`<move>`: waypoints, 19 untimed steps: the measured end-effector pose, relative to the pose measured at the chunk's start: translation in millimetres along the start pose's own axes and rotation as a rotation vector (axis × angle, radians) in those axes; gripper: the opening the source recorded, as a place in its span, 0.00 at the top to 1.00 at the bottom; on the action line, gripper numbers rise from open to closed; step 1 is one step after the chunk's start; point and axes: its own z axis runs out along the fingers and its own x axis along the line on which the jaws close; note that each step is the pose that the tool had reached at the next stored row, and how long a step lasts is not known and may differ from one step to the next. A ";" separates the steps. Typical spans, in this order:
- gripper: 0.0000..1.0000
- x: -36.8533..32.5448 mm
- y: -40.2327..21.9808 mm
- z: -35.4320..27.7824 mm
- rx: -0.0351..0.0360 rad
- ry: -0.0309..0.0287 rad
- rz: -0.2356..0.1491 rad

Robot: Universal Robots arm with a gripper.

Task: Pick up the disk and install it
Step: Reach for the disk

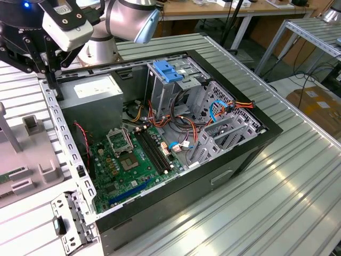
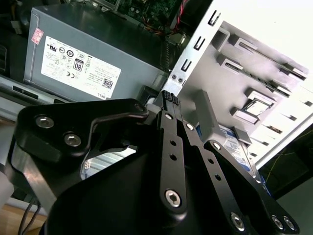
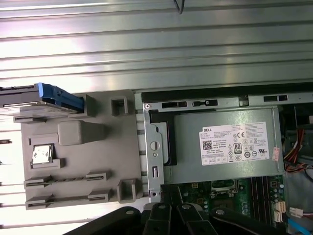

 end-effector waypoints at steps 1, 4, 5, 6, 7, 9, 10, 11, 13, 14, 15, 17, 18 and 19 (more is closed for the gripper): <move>0.89 0.6 0.0 0.0 0.0000 0.0000 0.000; 0.89 2.4 -0.2 0.1 -0.0001 -0.0001 0.000; 0.89 2.9 -0.2 0.1 -0.0001 0.0000 0.000; 0.89 3.4 -0.2 0.0 0.0000 0.0000 0.000; 0.89 3.9 -0.3 0.1 0.0000 0.0001 0.000; 0.89 5.7 -0.4 0.1 0.0001 0.0001 0.000; 0.89 7.9 -0.6 0.1 0.0000 0.0000 0.000; 0.89 8.5 -0.7 0.1 0.0000 0.0000 0.000; 0.89 10.4 -0.8 0.2 0.0000 0.0000 0.000; 0.89 11.3 -0.9 0.2 0.0000 0.0000 0.000; 0.89 11.8 -0.9 0.2 -0.0001 0.0000 0.000; 0.89 13.1 -1.0 0.2 0.0000 0.0001 0.000; 0.89 14.1 -1.1 0.3 -0.0001 0.0000 0.000; 0.89 15.8 -1.2 0.3 -0.0001 0.0000 0.000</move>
